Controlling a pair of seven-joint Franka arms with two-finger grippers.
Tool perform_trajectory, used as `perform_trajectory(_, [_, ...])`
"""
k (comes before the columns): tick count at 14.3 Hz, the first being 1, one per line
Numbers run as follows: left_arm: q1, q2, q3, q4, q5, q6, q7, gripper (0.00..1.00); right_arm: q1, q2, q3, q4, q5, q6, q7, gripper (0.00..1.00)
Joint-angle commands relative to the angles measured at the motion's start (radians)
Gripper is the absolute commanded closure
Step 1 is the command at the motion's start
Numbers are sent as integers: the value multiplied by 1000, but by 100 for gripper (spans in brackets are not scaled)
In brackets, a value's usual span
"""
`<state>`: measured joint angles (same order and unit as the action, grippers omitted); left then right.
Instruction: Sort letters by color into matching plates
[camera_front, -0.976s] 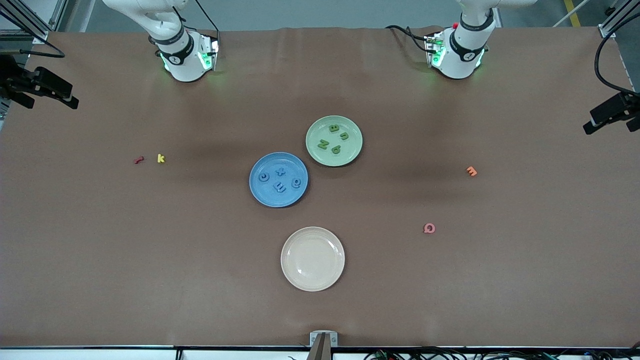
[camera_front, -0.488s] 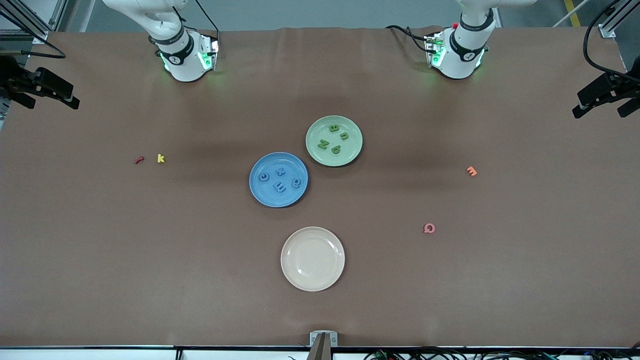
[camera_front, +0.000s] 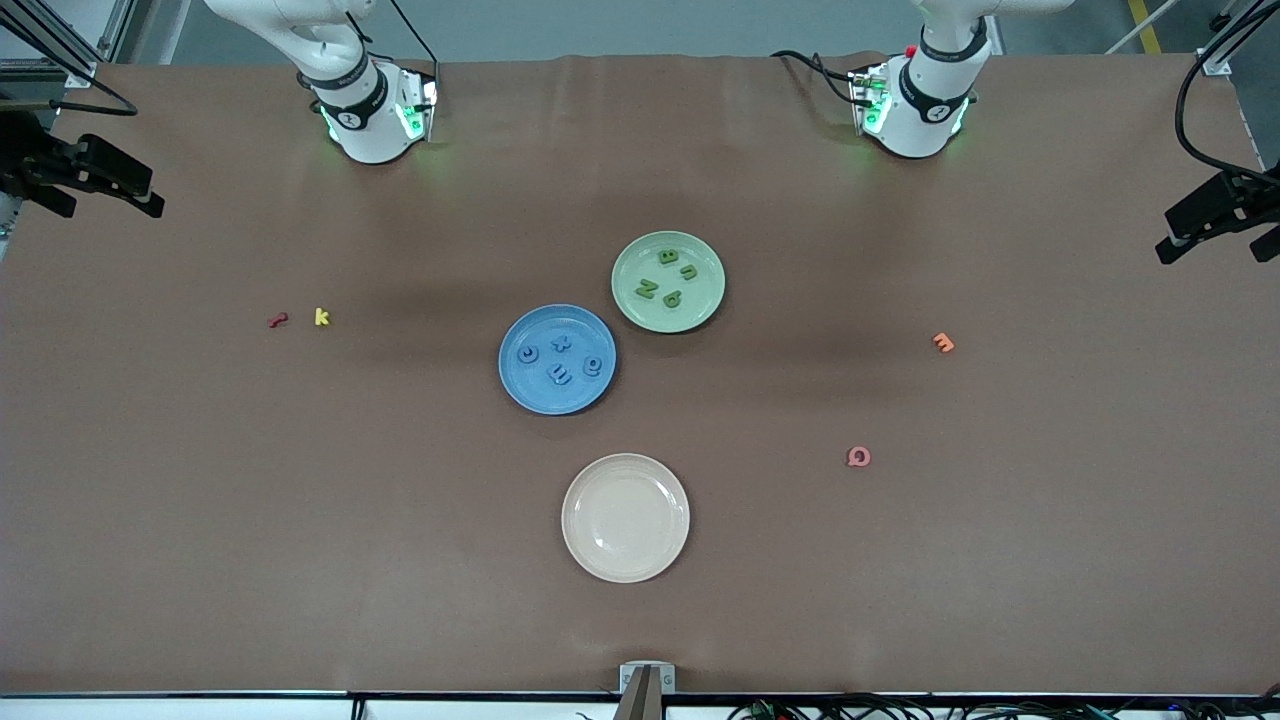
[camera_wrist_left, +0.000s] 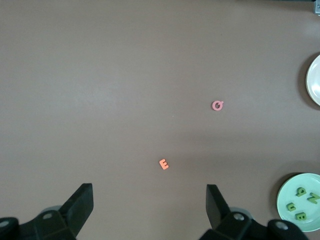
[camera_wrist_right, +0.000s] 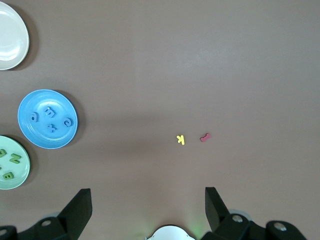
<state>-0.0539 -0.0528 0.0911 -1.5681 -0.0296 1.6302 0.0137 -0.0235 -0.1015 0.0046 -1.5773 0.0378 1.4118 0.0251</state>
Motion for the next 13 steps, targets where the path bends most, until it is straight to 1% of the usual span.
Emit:
perform_trajectory(1, [-1,25,-14,45,8,-9,9,1,19,-33,-23,-32,-15,12,-13,0])
perform_trajectory(4, [3,21,-20,36,7,-39,12,1,19,-33,-23,-32,-15,18,-14,0])
perform_trajectory(7, [5,21,-31,34,4,-39,11,0,16,-33,-22,-32,-24,33,-53,0])
perform_trajectory(13, [2,36,-31,34,5,-26,12,0,17,-32,-20,-30,-32,38,-57,0])
